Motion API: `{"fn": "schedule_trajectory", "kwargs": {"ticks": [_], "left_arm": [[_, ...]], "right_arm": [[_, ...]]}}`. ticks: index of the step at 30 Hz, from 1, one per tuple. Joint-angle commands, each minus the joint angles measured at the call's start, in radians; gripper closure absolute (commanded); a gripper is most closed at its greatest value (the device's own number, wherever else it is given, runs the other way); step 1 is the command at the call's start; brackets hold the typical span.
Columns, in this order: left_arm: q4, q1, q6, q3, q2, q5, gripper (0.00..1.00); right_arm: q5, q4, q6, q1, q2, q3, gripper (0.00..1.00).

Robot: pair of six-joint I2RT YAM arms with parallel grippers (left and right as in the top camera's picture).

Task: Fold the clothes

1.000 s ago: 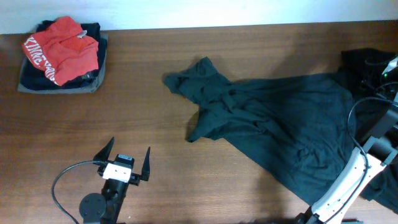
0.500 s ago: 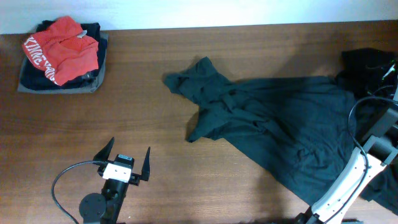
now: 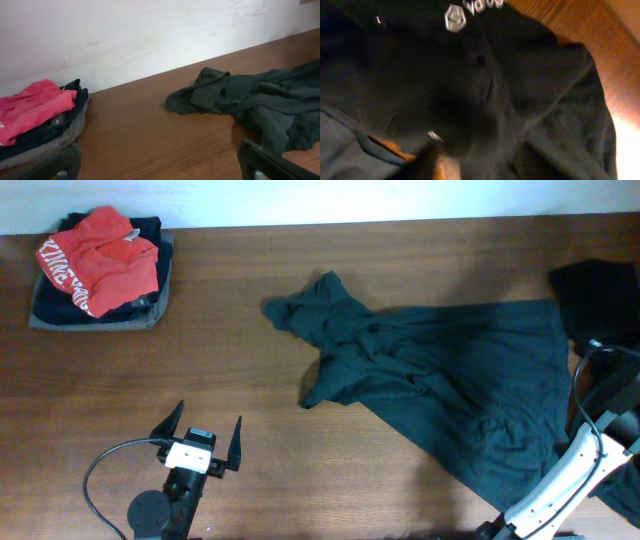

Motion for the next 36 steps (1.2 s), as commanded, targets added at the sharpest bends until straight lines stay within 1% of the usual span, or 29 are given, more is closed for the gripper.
{"fn": "schedule_trajectory", "kwargs": {"ticks": [1,3,6,10,13,16,19,23,28,30,33,36], "left_arm": [[-0.002,0.006,0.016,-0.005,-0.006,-0.003,0.01],[-0.002,0.006,0.016,-0.005,-0.006,-0.003,0.01],[-0.002,0.006,0.016,-0.005,-0.006,-0.003,0.01],[-0.002,0.006,0.016,-0.005,-0.006,-0.003,0.01],[-0.002,0.006,0.016,-0.005,-0.006,-0.003,0.01],[-0.002,0.006,0.016,-0.005,-0.006,-0.003,0.01],[-0.002,0.006,0.016,-0.005,-0.006,-0.003,0.01],[-0.002,0.006,0.016,-0.005,-0.006,-0.003,0.01],[-0.002,0.006,0.016,-0.005,-0.006,-0.003,0.01],[-0.002,0.006,0.016,-0.005,-0.006,-0.003,0.01],[-0.002,0.006,0.016,-0.005,-0.006,-0.003,0.01],[-0.002,0.006,0.016,-0.005,-0.006,-0.003,0.01]], "right_arm": [[0.024,-0.029,0.046,0.003,-0.010,0.019,0.25],[0.023,-0.058,0.078,0.002,-0.012,0.020,0.20],[-0.003,-0.106,0.090,0.001,-0.018,0.023,0.18],[-0.091,-0.195,0.089,0.001,-0.040,0.023,0.18],[-0.137,-0.195,0.060,0.001,-0.064,0.019,0.21],[-0.225,-0.196,0.059,0.001,-0.100,0.018,0.21],[-0.272,-0.196,0.059,0.009,-0.160,-0.019,0.22],[-0.259,-0.195,0.043,0.040,-0.298,-0.166,0.21],[-0.143,-0.190,0.030,0.093,-0.516,-0.450,0.17],[-0.131,-0.169,0.030,0.105,-0.582,-0.558,0.16],[-0.134,-0.102,0.034,0.114,-0.649,-0.714,0.15],[-0.134,-0.028,0.034,0.112,-0.670,-0.855,0.15]]}}
